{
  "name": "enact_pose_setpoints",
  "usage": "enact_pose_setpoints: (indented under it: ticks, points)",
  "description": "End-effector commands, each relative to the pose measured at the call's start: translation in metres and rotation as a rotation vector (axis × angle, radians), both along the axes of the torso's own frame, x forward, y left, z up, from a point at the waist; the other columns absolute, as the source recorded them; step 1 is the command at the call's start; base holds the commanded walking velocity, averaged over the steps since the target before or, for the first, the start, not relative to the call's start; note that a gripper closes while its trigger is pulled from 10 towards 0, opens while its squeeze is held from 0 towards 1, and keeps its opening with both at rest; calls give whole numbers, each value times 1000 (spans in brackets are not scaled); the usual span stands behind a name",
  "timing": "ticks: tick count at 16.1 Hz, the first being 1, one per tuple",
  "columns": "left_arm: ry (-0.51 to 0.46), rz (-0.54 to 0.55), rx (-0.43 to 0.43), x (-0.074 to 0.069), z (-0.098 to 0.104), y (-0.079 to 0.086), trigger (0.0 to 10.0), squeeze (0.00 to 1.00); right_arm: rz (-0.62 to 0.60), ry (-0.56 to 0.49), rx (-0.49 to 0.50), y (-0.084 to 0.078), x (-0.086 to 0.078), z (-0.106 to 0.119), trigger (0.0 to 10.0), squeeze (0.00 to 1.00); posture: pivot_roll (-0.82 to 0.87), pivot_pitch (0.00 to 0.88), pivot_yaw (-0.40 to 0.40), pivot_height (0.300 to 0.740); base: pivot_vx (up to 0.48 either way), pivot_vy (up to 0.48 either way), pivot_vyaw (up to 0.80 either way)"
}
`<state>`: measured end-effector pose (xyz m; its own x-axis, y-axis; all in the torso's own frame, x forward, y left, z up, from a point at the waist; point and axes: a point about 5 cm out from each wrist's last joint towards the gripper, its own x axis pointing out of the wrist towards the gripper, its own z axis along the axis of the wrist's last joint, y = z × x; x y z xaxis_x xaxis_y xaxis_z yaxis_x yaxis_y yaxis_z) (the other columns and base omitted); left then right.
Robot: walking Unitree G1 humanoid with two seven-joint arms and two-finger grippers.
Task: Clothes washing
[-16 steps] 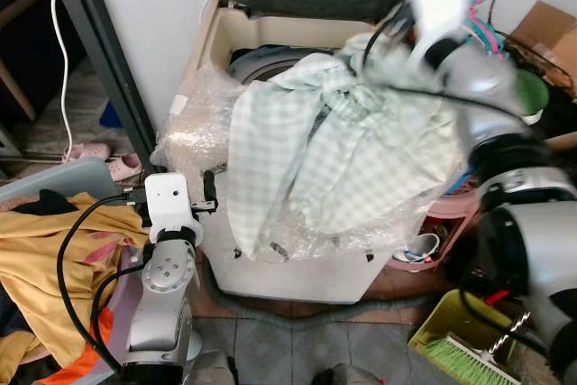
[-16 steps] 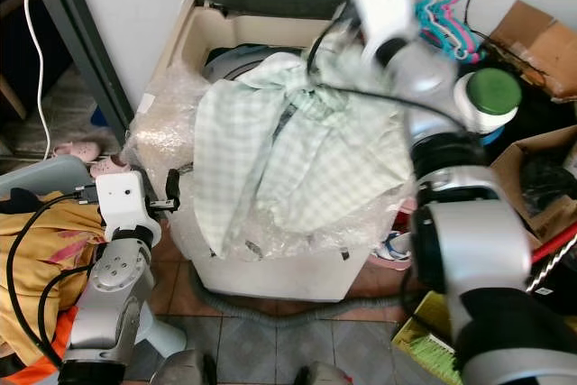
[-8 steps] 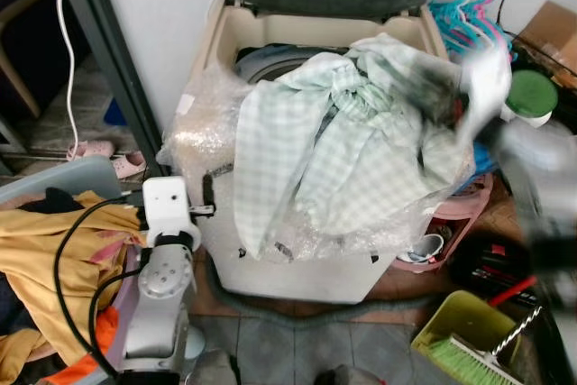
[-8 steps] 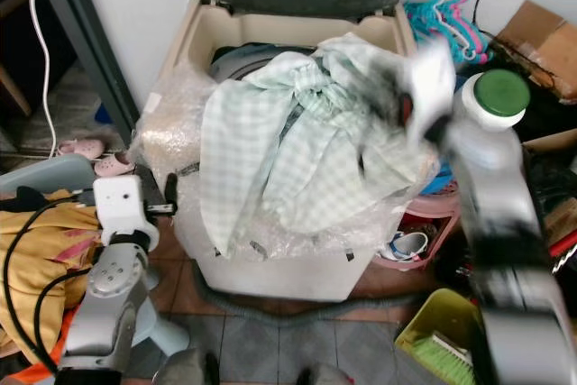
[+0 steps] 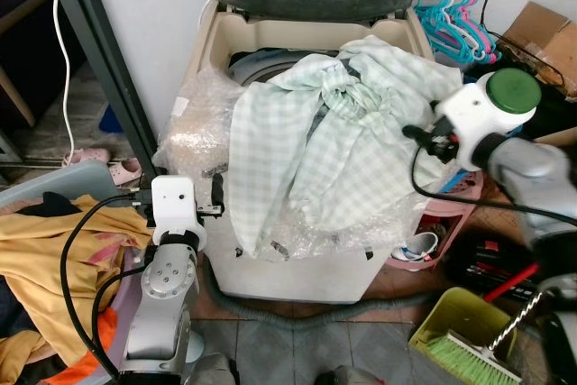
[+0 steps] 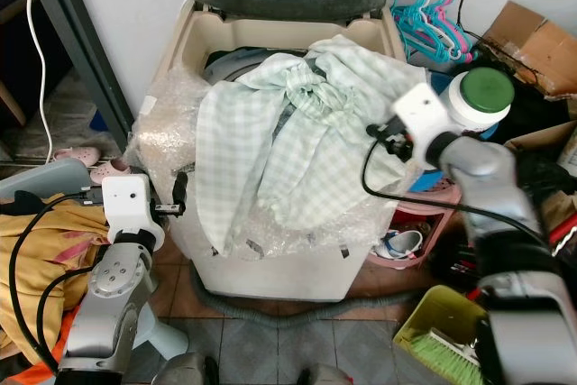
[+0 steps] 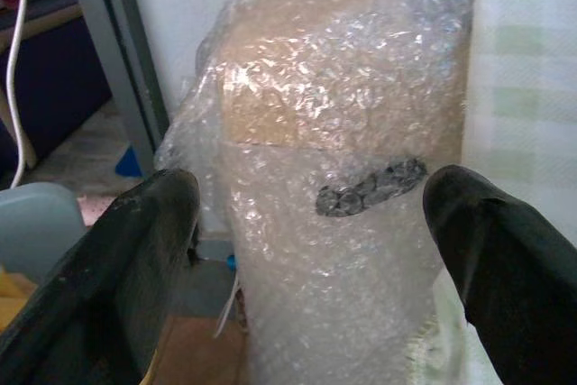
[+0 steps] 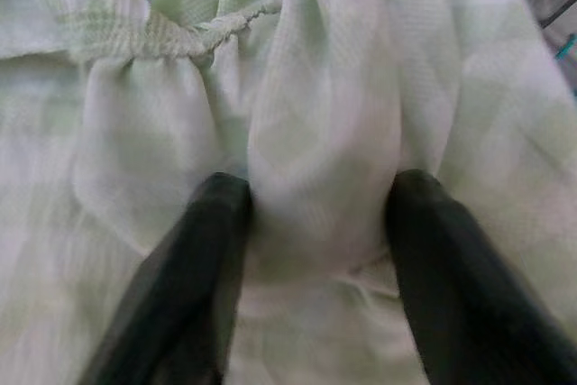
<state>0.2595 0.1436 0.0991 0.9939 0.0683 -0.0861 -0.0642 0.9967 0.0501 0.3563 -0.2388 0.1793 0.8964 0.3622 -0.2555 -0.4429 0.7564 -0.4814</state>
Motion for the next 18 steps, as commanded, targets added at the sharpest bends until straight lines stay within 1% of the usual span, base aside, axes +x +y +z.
enact_pose_setpoints:
  ticks: [1,2,4,5,6,8,9,10,11,12,13,14,15,16,17,18]
  points:
    - [-4,4,7,-2,3,1,10000,0,-8,-6,-17,3,5,3,0,0,-2,27,-21,740,0,0,0]
    - [1,9,10,-3,2,2,10000,0,-45,-8,14,6,14,6,0,0,-5,28,-28,740,0,0,0]
    - [2,9,8,-3,2,1,10000,0,-100,-23,58,10,27,15,0,0,-6,29,-37,740,0,0,0]
    - [2,10,6,-3,2,0,10000,0,-121,-20,99,10,30,18,0,0,-7,29,-42,740,0,0,0]
    - [5,16,2,-3,1,-1,10000,0,-167,-26,191,16,41,30,0,0,-7,31,-50,740,0,0,0]
    - [8,21,0,-4,1,-1,10000,0,-161,-35,272,27,49,44,0,0,-7,31,-56,740,0,0,0]
    - [8,24,-2,-4,1,-2,10000,0,-113,-77,369,47,56,62,0,0,-6,32,-62,740,0,0,0]
    - [9,26,-3,-4,0,-1,10000,0,-65,-116,467,64,60,78,0,0,-7,34,-63,740,0,0,0]
    - [9,28,-4,-4,0,-2,10000,0,1,-166,586,84,63,99,0,0,-5,34,-65,740,0,0,0]
    - [8,29,-3,-4,0,-2,10000,0,92,-205,667,103,62,116,0,0,-1,35,-68,740,0,0,0]
    - [6,32,-3,-4,1,-3,10000,0,218,-238,684,123,58,128,0,0,4,35,-72,740,0,0,0]
    - [6,35,-4,-4,1,-3,10000,0,259,-256,636,127,55,127,1922,0,6,35,-73,740,0,0,0]
    - [5,42,-8,-5,1,-2,10000,0,320,-273,548,130,51,121,5804,0,3,37,-76,740,0,0,0]
    - [11,52,-9,-6,0,-2,10000,0,313,-282,470,121,49,110,10000,1000,-2,38,-75,740,0,0,0]
    - [16,56,-11,-6,-1,-2,10000,0,293,-288,456,114,48,106,10000,1000,-6,38,-74,740,0,0,0]
    - [23,64,-34,-6,-2,-2,10000,0,221,-336,415,94,44,99,10000,1000,-16,38,-70,740,0,0,0]
